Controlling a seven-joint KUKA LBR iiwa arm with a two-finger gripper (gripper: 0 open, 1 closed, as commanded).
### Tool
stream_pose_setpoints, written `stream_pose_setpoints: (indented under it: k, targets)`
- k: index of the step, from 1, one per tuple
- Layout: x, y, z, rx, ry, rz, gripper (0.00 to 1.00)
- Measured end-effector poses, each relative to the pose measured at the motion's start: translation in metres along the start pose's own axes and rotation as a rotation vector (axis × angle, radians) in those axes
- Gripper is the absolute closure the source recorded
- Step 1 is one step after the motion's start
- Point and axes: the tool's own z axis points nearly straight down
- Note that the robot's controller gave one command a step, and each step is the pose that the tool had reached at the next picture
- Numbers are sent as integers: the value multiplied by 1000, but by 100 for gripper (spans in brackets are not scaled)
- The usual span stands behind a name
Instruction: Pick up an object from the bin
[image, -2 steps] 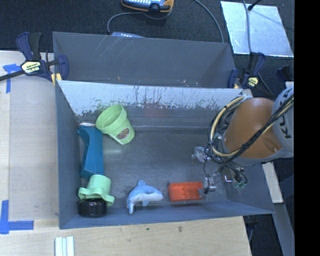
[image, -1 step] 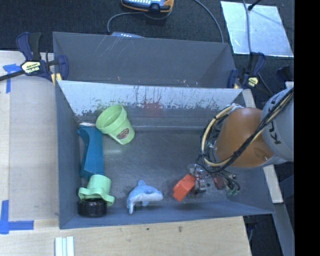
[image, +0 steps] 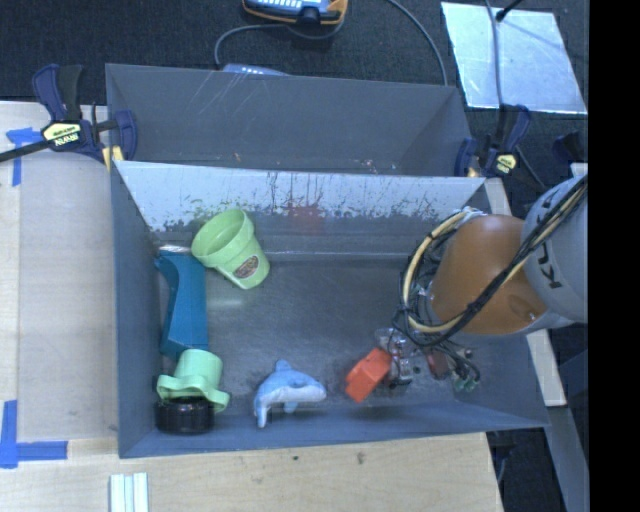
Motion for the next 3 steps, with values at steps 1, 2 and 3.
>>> stream_pose_setpoints:
  k: [1,2,3]
  targets:
    - [0,-13,-127,1,-3,-3,100]
    - [0,-12,-127,1,-3,-4,100]
    - [-1,-15,-174,-1,2,-8,100]
